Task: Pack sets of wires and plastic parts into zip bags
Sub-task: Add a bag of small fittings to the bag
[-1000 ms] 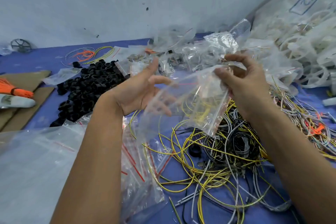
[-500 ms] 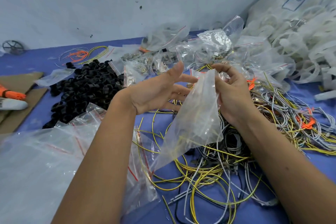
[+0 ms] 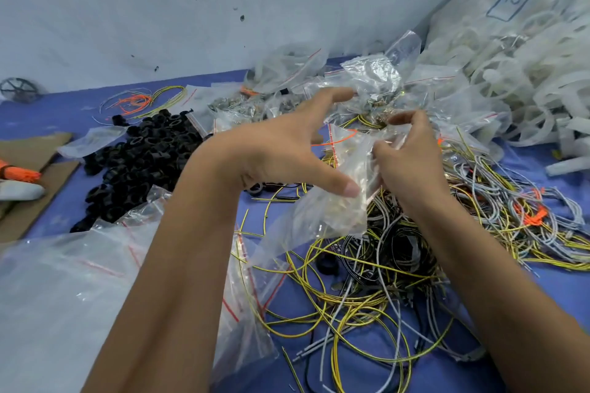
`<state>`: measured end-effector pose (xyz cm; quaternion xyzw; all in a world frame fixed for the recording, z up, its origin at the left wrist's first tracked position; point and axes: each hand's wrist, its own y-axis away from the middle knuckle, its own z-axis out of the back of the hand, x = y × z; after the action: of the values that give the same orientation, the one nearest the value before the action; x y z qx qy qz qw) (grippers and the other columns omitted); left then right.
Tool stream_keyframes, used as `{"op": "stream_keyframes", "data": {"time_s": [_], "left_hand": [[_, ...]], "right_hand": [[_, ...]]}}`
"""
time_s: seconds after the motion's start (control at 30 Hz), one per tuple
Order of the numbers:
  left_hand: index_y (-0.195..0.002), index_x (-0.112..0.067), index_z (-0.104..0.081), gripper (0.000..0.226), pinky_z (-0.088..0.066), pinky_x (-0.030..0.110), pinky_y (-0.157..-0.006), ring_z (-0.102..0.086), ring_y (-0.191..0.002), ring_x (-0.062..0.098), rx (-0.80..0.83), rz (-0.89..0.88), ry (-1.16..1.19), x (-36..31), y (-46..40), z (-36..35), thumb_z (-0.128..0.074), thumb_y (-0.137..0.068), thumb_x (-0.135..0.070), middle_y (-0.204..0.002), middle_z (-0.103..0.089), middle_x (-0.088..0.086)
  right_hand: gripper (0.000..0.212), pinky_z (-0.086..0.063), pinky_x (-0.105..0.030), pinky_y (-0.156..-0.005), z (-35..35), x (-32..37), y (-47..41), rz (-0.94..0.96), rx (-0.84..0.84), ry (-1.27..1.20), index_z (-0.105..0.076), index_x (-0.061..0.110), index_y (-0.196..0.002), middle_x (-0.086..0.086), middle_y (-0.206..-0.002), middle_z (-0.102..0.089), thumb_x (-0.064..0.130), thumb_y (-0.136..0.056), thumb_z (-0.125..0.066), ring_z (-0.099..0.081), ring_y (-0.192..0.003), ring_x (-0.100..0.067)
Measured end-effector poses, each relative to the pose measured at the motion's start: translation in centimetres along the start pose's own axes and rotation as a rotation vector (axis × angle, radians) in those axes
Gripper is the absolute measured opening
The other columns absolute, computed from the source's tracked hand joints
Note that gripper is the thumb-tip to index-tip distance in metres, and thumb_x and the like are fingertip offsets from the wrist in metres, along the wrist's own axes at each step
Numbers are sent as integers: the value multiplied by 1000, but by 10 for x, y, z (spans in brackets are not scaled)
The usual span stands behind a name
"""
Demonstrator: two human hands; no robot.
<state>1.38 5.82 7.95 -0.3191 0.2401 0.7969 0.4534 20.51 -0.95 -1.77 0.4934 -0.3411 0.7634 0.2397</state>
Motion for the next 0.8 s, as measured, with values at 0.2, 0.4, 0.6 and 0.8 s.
{"op": "stream_keyframes", "data": {"time_s": [0.2, 0.4, 0.6, 0.8], "left_hand": [[-121, -31, -65, 56, -59, 39, -95, -71, -105, 9, -294, 95, 168, 0, 4, 6, -80, -76, -59, -112, -71, -9], [-148, -47, -26, 107, -45, 30, -98, -49, -130, 7, -33, 59, -151, -42, -7, -39, -73, -58, -81, -153, -35, -13], [-148, -21, -22, 91, -55, 44, -88, -57, -114, 33, -114, 205, -374, -24, -24, -49, -80, -78, -26, -135, -40, 9], [-119, -22, -61, 43, -45, 22, -57, -60, -79, 16, -158, 273, -450, 4, -11, -14, -80, -80, -21, -98, -62, -2]], "right_hand": [[43, -50, -15, -59, 4, 2, 1, 16, 64, 104, -49, 25, -119, 6, -87, -64, 9, -82, -62, -64, -68, 5], [52, -47, -30, -62, 15, 13, 6, 47, 241, 79, -49, 24, -121, -1, -94, -69, 14, -77, -73, -68, -81, -17], [59, -50, -31, -49, 19, 10, 10, 2, 281, -139, -48, 26, -129, -6, -88, -72, -2, -83, -73, -65, -59, -19], [62, -58, -45, -57, 27, 9, 7, 6, 385, -184, -50, 32, -134, -19, -95, -72, 1, -87, -77, -71, -74, -36]]}}
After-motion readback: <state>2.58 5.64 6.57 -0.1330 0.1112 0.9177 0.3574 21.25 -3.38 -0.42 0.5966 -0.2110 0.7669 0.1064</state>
